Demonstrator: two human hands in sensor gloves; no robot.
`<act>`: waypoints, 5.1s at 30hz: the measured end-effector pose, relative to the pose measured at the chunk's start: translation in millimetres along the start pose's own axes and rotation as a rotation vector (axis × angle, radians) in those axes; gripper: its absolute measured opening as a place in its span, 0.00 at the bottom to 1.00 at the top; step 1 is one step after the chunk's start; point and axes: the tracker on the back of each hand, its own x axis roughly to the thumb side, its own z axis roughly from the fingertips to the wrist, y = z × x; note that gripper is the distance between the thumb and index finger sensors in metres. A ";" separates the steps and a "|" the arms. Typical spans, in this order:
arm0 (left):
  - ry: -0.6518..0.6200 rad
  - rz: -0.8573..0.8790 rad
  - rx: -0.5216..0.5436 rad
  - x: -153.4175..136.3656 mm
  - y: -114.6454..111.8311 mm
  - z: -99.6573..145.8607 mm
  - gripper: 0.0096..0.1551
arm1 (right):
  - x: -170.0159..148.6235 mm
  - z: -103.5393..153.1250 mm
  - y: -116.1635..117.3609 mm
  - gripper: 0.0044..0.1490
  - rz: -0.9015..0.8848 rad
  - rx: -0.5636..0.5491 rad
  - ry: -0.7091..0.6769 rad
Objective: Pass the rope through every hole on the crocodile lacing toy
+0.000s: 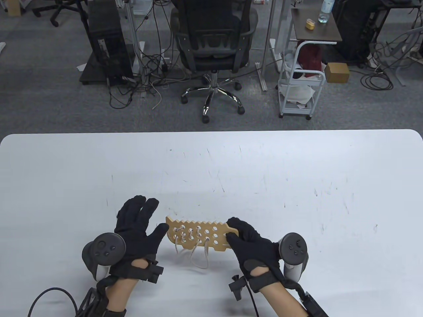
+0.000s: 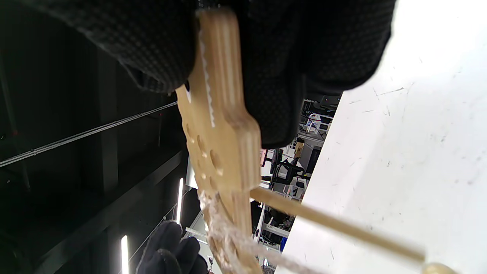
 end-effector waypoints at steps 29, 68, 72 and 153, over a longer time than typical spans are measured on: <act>0.145 0.143 -0.453 -16.8 -55.3 -2.1 0.30 | 4.1 2.0 5.4 0.32 -0.194 0.080 0.020; 0.104 0.475 -0.601 -3.9 -79.1 7.1 0.25 | -3.4 -0.7 6.8 0.32 -0.302 0.101 0.093; 0.119 0.478 -0.573 -8.3 -75.2 5.1 0.25 | -5.1 -2.4 3.6 0.32 -0.304 0.090 0.098; 0.242 0.542 -0.178 -49.3 -3.1 -15.0 0.40 | -39.5 -25.5 -38.0 0.32 -0.308 -0.045 0.175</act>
